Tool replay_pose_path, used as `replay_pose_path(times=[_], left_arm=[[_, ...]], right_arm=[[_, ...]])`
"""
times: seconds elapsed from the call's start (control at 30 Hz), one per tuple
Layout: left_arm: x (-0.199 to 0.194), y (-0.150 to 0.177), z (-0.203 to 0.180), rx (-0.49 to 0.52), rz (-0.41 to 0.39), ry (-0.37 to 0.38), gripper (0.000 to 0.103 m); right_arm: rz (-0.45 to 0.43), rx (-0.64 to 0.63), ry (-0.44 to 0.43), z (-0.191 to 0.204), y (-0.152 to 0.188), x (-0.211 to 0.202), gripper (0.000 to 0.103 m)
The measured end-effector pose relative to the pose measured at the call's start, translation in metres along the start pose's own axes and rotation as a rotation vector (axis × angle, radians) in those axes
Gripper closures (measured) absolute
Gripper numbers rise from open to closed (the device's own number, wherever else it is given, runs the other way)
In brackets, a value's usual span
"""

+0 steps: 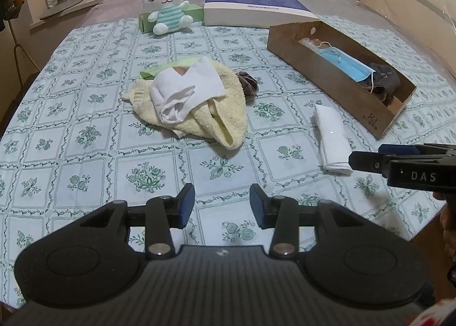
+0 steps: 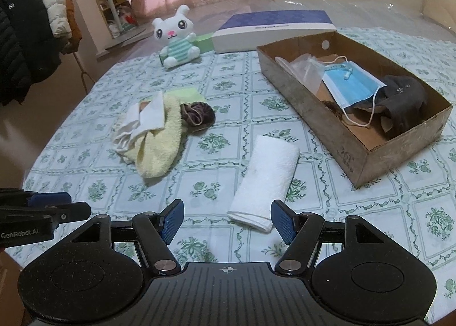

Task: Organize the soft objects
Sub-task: 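Move both tools back toward the white paper towel roll and white cloth, then grasp the paper towel roll with the right gripper while the left grasps the white cloth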

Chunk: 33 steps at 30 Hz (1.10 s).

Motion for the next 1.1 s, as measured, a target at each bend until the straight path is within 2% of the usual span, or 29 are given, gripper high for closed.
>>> replay_pose_path(times=[0.5,0.9,1.07,1.1], left_arm=[[0.035,-0.019,0.01,-0.003,0.009,-0.023,0.063],[0.059,-0.036,0.016,-0.006,-0.007,-0.033,0.063],[0.065,-0.04,0.019,-0.006,-0.016,-0.035,0.062],[0.066,-0.041,0.02,-0.005,-0.018,-0.036,0.062]], right_arm=[[0.019,0.088,0.081,-0.031,-0.018,0.055,0.036],[0.029,0.083,0.124,-0.031,-0.025,0.085,0.036],[0.024,0.021,0.146,-0.022,-0.03,0.093,0.051],[0.022,0.008,0.142,-0.02,-0.032,0.095,0.057]])
Point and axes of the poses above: each gripper's, at about its wrist camera, not at the fingertips, and x roughly the way its jaws point, z to its left, y to its underside, the point moved 2 cm from there along x, roughly the way its jaws point, and after that the axes turned 7 degrees about z, right-handed, at the moved point
